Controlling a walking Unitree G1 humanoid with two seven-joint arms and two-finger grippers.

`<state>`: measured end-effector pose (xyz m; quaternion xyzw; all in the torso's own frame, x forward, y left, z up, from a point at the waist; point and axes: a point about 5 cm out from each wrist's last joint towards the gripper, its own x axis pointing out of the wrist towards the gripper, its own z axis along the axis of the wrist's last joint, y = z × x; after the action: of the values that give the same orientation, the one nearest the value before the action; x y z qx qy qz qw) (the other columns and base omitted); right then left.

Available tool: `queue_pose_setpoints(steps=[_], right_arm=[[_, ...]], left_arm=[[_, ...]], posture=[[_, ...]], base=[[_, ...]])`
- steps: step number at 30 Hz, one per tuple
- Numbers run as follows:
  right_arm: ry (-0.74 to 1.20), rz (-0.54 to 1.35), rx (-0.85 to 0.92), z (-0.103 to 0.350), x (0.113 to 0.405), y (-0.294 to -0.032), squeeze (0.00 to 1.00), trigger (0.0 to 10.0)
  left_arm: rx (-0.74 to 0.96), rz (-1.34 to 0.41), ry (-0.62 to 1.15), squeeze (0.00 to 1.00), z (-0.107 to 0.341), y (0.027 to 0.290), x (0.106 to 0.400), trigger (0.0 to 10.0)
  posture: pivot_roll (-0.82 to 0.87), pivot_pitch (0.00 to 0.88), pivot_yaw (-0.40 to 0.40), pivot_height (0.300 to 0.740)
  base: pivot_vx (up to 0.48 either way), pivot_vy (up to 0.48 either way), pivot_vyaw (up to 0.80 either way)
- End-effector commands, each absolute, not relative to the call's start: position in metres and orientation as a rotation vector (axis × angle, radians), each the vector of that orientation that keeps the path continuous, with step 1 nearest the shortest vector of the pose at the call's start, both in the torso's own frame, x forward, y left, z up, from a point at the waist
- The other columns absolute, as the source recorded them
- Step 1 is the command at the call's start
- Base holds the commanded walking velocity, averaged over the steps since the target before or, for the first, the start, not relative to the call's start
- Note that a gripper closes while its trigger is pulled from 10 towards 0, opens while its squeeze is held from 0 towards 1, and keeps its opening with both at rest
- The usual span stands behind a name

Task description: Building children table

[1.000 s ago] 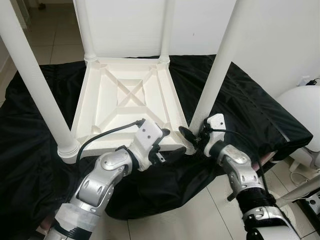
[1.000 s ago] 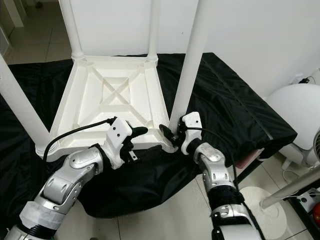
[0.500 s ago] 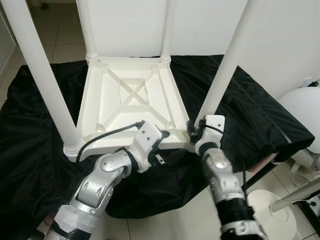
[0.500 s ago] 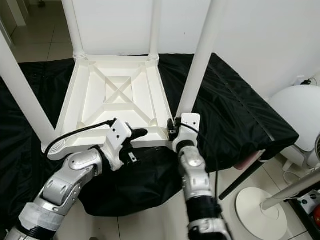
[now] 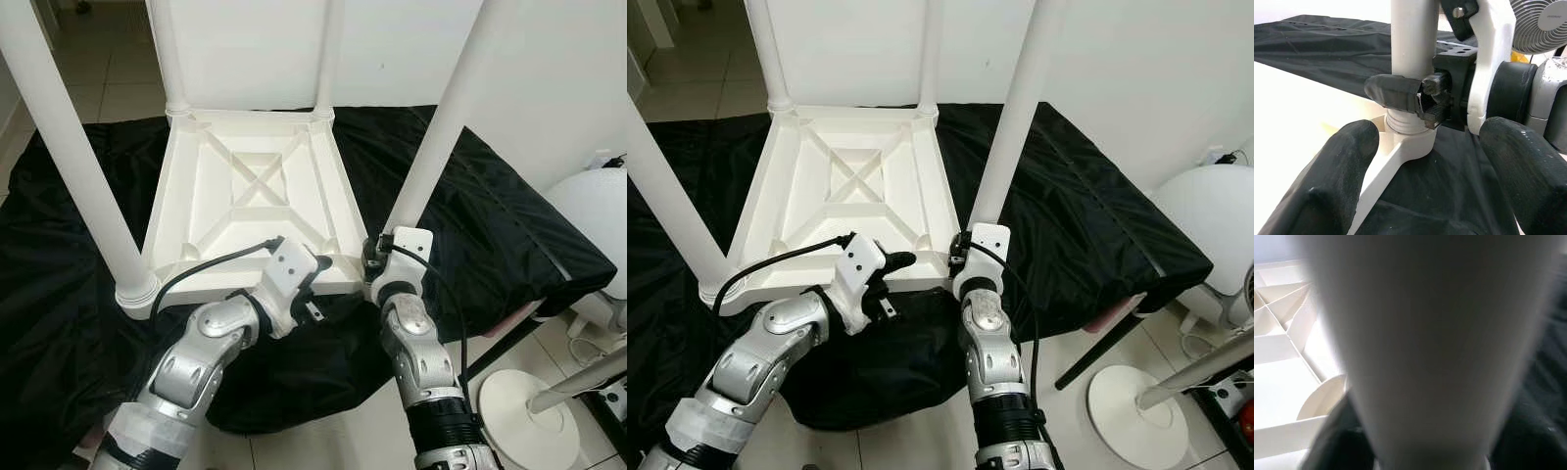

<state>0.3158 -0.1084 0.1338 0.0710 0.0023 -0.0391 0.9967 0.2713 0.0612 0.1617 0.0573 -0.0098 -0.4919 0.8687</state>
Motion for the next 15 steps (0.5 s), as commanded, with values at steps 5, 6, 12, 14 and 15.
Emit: queue_pose_setpoints(steps=[5, 6, 12, 14, 15], right_arm=[[-0.033, -0.019, 0.196, 0.137, 0.31, -0.114, 1.0, 10.0], [-0.036, 0.0, 0.202, 0.137, 0.309, -0.117, 1.0, 10.0], [-0.049, 0.089, 0.156, 0.135, 0.303, -0.135, 0.0, 10.0], [-0.058, 0.129, 0.13, 0.134, 0.301, -0.14, 0.0, 10.0], [-0.068, 0.172, 0.108, 0.134, 0.3, -0.143, 0.0, 10.0]], left_arm=[[0.12, -1.025, -0.007, 0.0, 0.159, 0.061, 0.27, 10.0], [0.119, -1.026, -0.007, 0.0, 0.159, 0.061, 0.269, 10.0], [0.124, -1.031, -0.007, 0.0, 0.159, 0.061, 0.269, 10.0], [0.127, -1.035, -0.007, 0.0, 0.159, 0.061, 0.269, 10.0], [0.129, -1.038, -0.007, 0.0, 0.159, 0.061, 0.269, 10.0]], posture=[[-0.04, 0.0, -0.064, 0.74], [-0.04, 0.0, -0.064, 0.74], [-0.04, 0.0, -0.06, 0.74], [-0.04, 0.0, -0.058, 0.74], [-0.04, 0.0, -0.056, 0.74]], base=[[0.0, 0.0, 0.0], [0.0, 0.0, 0.0], [0.0, 0.0, 0.0], [0.0, 0.0, 0.0], [0.0, 0.0, 0.0]])
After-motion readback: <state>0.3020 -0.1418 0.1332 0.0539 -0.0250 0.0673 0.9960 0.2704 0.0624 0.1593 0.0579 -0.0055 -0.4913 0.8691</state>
